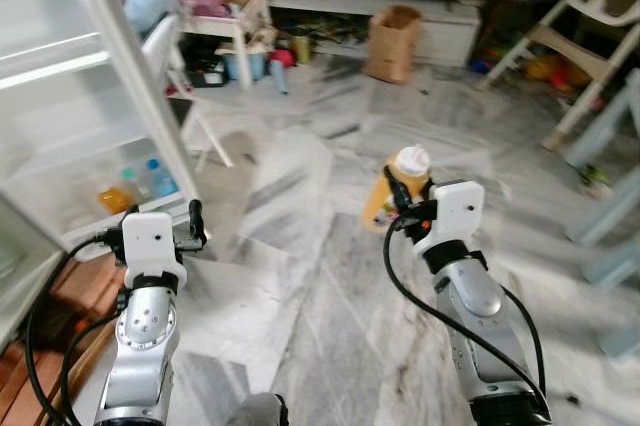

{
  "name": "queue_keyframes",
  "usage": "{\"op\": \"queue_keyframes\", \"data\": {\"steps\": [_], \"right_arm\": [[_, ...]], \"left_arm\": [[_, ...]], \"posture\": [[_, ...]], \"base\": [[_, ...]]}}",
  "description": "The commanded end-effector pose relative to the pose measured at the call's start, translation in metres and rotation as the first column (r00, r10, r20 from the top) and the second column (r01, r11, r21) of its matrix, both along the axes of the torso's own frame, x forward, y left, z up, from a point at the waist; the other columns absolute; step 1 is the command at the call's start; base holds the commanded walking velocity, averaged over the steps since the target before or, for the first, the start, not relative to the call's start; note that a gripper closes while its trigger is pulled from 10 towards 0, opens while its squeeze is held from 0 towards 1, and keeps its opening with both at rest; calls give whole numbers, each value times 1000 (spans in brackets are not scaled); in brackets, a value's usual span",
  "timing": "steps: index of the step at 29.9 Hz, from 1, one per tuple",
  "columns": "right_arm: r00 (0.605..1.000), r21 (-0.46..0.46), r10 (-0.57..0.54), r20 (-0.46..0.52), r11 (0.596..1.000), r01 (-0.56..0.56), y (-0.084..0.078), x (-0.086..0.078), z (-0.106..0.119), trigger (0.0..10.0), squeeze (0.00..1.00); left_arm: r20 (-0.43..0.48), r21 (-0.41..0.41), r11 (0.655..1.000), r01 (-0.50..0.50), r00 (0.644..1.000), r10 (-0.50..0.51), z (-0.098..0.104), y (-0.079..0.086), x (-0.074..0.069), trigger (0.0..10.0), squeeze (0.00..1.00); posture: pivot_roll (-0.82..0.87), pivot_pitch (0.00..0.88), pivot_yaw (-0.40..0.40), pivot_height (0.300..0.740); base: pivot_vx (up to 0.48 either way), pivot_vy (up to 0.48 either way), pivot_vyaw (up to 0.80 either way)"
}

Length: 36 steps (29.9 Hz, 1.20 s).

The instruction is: Restocking fridge

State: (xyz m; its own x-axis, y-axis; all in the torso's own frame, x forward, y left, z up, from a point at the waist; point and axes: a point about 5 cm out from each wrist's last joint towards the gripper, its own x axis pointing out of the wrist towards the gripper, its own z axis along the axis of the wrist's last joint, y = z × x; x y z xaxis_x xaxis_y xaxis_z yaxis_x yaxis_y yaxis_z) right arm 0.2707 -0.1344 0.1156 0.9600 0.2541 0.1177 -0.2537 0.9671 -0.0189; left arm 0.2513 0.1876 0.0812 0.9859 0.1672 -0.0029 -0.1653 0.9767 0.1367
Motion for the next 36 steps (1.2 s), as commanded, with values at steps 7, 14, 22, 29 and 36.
{"op": "queue_keyframes", "data": {"steps": [7,14,22,29,36], "right_arm": [[1000,15,-24,10,1000,24,-6,5,2,10000,0],[999,-24,-49,12,998,50,-9,17,5,10000,0],[998,-115,-57,34,992,61,-10,22,5,10000,0],[992,-224,-121,36,966,126,-27,13,-8,10000,0],[988,-239,-151,1,960,147,-30,2,-20,10000,0]], "left_arm": [[-8,-9,1000,-27,1000,27,-1,2,-2,10000,0],[-5,-3,1000,0,1000,0,2,-1,4,10000,0],[-4,-1,1000,10,1000,-10,3,-2,7,10000,0],[-31,-9,1000,21,999,-22,-3,0,-9,10000,0],[-66,-2,1000,5,998,-5,-11,7,-23,10000,0]], "posture": [[74,1,18,740],[75,0,19,740],[75,2,13,740],[74,9,19,740],[70,17,26,740]], "base": [[0,0,114],[0,0,0],[0,382,0],[0,480,0],[0,480,0]]}}
